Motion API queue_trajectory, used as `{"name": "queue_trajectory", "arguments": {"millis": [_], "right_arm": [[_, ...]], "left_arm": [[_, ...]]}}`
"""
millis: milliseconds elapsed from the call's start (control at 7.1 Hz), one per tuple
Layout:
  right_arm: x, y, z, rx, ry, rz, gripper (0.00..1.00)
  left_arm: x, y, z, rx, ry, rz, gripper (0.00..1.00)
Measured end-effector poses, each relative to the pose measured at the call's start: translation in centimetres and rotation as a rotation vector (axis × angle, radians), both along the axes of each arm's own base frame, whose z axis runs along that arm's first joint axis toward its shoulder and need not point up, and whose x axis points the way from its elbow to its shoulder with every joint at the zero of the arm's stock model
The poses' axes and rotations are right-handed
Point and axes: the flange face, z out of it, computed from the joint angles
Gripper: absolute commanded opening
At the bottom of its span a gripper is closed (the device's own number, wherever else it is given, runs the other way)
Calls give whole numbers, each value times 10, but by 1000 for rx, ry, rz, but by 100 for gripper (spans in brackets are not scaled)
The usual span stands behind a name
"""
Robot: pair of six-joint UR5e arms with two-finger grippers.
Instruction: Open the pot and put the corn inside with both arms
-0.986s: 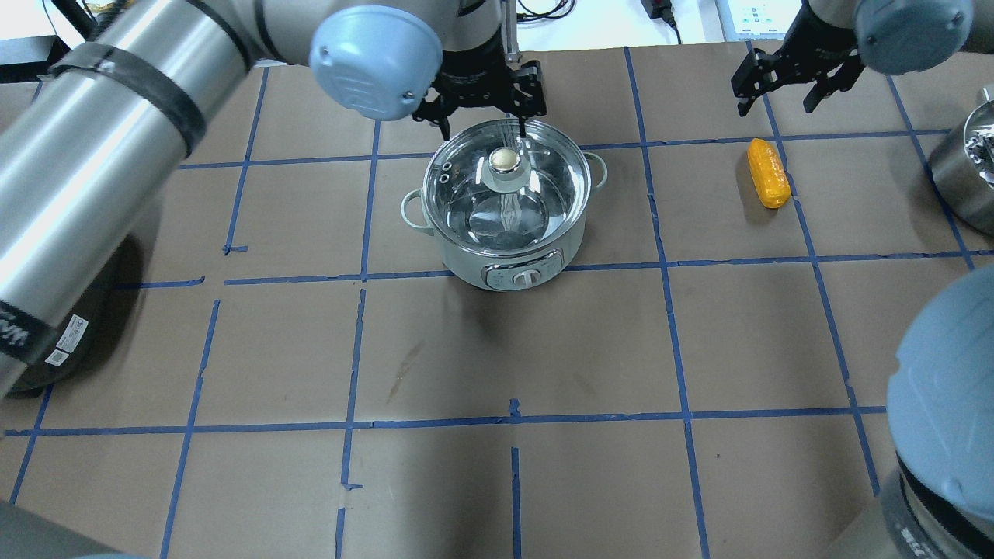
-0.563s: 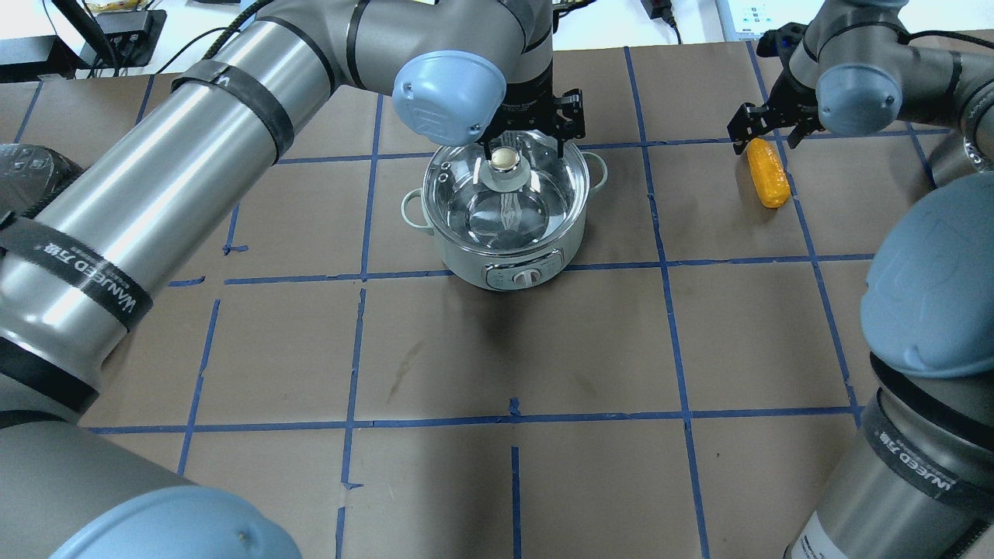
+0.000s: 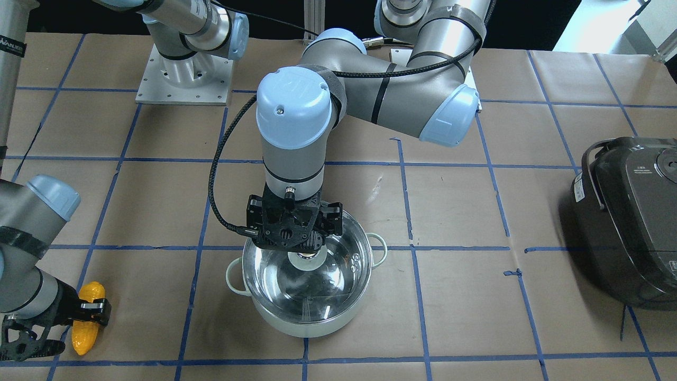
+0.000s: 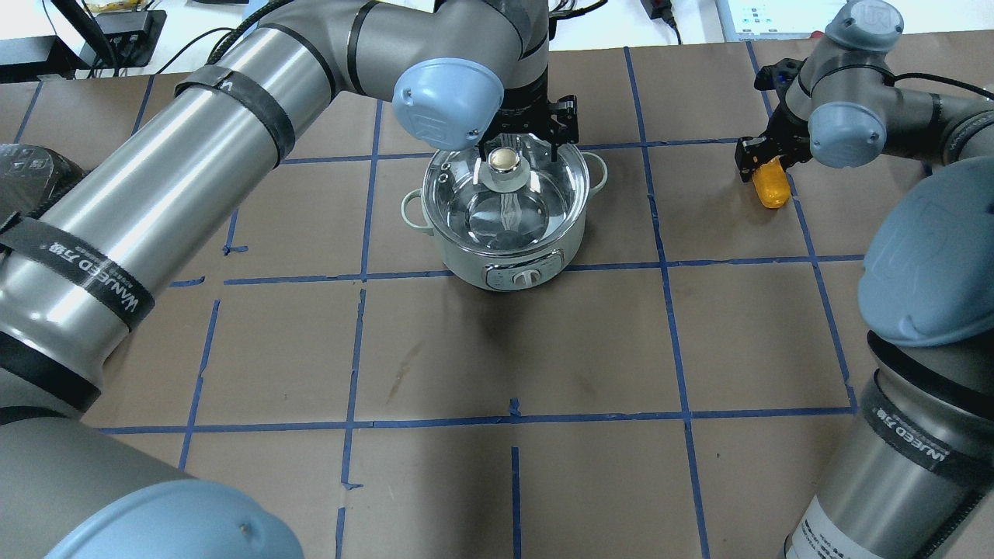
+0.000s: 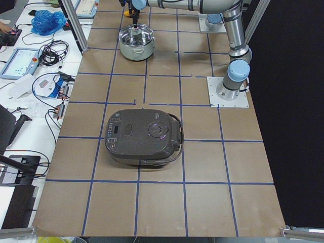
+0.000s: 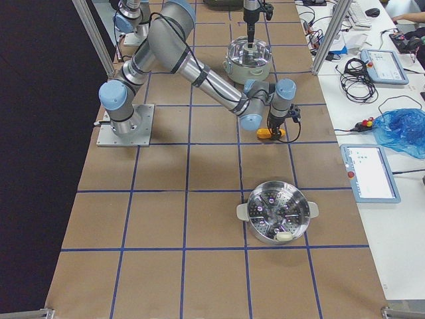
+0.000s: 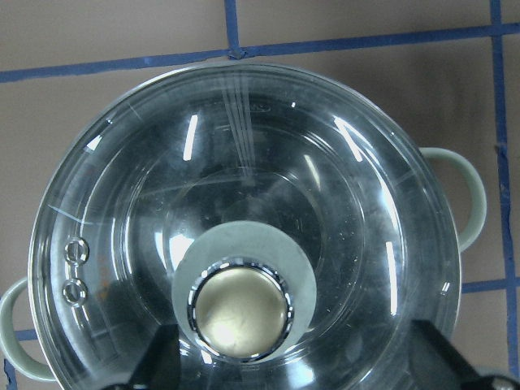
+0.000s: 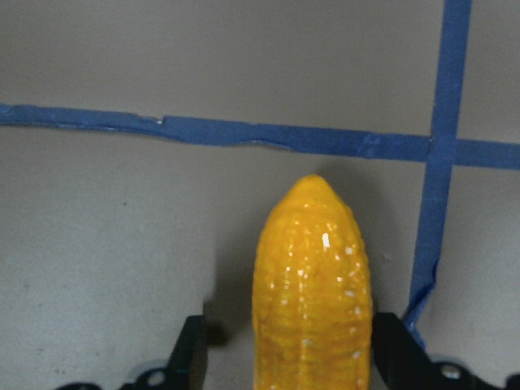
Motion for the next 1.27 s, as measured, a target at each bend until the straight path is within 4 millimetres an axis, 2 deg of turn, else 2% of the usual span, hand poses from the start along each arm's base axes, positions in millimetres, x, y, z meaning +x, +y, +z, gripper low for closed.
{"name": "queue_trajectory", "arguments": {"millis": [141,282,423,563,704,845,986,1127,1268], "right_arm": [[0,0,5,-4,2,-3,4],[0,1,21,-19,7,-9,4],[1,5,46,-37,11,-13,4],[3,12,76,-45,14,-15,4],[7,26,115,-48,15,-16,4],[12,44,158,-47,16,-17,2],[19,65,197,-45,17,-20,2],[27,86,225,-41,17,-28,2],[34,105,235,-30,11,-42,2]], "left_arm": [[5,-3,-2,3,-2,5,100],[8,-5,-3,5,-3,8,100],[12,-7,-5,8,-4,12,100],[15,-10,-9,13,-5,18,100],[17,-12,-14,21,-7,23,100],[17,-14,-18,27,-7,30,91],[17,-14,-21,30,-8,36,31],[17,-15,-22,32,-9,36,10],[17,-15,-24,35,-12,36,2]]}}
